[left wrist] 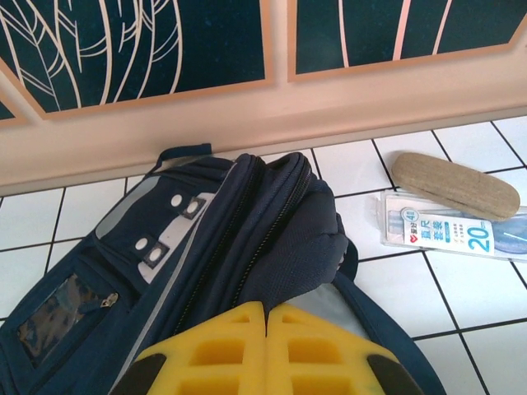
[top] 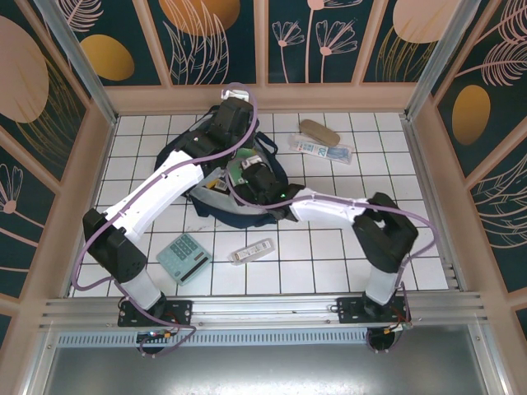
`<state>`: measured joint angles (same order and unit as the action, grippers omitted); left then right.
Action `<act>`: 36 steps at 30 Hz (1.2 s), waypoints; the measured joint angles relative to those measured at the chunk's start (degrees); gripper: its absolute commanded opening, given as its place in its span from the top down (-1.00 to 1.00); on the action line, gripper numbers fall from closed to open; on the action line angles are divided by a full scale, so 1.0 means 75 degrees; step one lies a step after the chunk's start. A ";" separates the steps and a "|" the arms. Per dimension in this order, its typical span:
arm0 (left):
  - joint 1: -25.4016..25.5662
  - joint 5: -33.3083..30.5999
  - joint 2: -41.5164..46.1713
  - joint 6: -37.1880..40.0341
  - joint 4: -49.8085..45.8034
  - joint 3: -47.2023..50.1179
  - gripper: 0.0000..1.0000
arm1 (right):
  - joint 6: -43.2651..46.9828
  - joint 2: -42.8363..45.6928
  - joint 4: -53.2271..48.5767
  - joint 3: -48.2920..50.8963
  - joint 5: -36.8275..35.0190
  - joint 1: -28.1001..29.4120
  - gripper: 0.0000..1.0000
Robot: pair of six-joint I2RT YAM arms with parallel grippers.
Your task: Pack books, pencil case, and school supplies into a backpack
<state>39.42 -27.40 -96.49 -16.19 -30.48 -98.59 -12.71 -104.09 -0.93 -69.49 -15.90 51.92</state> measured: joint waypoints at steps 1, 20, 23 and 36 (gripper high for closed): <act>0.0000 0.0006 0.0000 0.0000 -0.0006 0.0000 1.00 | 0.0017 -0.0224 0.0052 -0.0216 0.0076 -0.0038 -0.50; -0.0061 -0.0154 0.0000 0.0006 0.0029 -0.0058 1.00 | -0.0128 -0.2681 0.0399 -0.2923 0.0641 -0.0510 -0.98; -0.0058 -0.0152 0.0000 0.0006 0.0026 -0.0055 1.00 | -0.0175 -0.2305 0.0513 -0.2372 0.0711 -0.0513 -0.98; -0.0055 -0.0093 0.0000 0.0003 0.0050 0.0012 1.00 | -0.1224 -0.0201 0.0874 -0.0163 0.1562 -0.0784 -0.69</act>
<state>39.00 -28.10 -96.49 -16.16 -30.11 -98.50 -21.89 -105.60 5.63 -70.72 -4.19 46.04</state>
